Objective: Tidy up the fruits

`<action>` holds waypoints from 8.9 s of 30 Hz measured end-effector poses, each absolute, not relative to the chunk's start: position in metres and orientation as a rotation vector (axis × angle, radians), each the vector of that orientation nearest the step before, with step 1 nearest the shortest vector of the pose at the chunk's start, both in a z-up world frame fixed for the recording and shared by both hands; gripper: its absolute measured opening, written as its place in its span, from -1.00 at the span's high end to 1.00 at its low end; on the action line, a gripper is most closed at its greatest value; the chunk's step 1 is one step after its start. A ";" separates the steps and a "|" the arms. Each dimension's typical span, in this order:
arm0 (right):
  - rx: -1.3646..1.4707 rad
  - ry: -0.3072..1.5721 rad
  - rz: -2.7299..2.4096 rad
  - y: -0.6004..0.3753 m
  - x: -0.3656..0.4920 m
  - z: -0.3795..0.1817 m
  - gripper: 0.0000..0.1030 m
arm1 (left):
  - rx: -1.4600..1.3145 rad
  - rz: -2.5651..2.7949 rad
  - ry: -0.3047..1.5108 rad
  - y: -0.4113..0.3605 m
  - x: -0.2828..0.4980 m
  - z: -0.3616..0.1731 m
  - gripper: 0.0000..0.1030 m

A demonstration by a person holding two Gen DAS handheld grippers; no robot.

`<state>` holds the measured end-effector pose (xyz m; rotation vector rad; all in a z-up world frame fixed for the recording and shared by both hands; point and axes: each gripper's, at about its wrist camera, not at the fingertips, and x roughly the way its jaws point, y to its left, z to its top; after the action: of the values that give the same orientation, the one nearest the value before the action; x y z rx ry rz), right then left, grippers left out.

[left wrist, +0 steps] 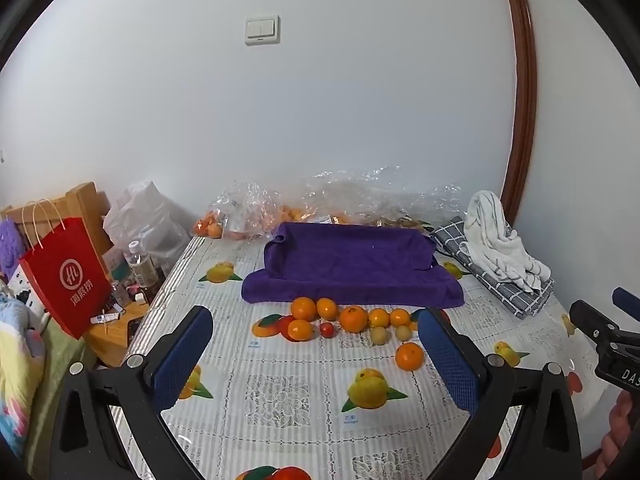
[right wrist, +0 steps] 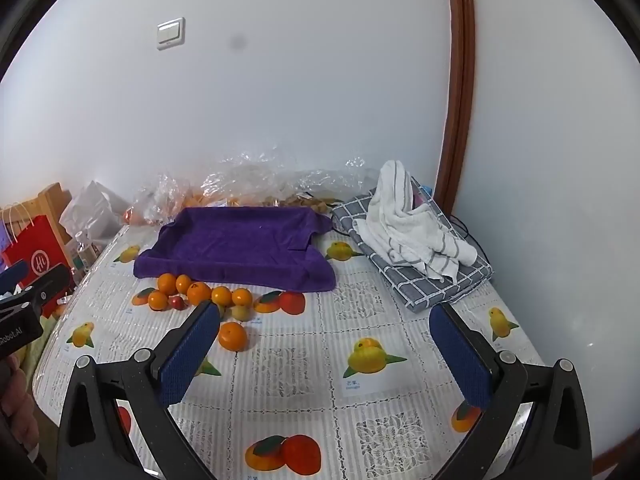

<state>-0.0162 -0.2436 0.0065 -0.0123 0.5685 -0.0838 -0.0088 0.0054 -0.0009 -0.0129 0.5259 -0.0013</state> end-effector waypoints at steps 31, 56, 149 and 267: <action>-0.023 0.551 -0.070 -0.230 -0.025 0.007 -1.00 | -0.025 0.005 0.517 0.012 -0.014 0.000 -1.00; -0.024 0.551 -0.074 -0.230 -0.026 0.006 -1.00 | -0.026 0.009 0.526 0.010 -0.015 0.000 -1.00; 0.045 0.858 0.181 -0.216 0.139 -0.172 0.21 | -0.170 -0.136 0.873 0.052 0.163 -0.171 0.16; -0.004 0.944 0.192 -0.206 0.390 -0.157 -0.02 | -0.017 -0.096 0.988 0.008 0.367 -0.179 0.33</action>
<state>0.3895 -0.2063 -0.1573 -0.0043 0.9444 0.1917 0.3674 0.0082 -0.1792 -0.0173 0.9879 -0.0957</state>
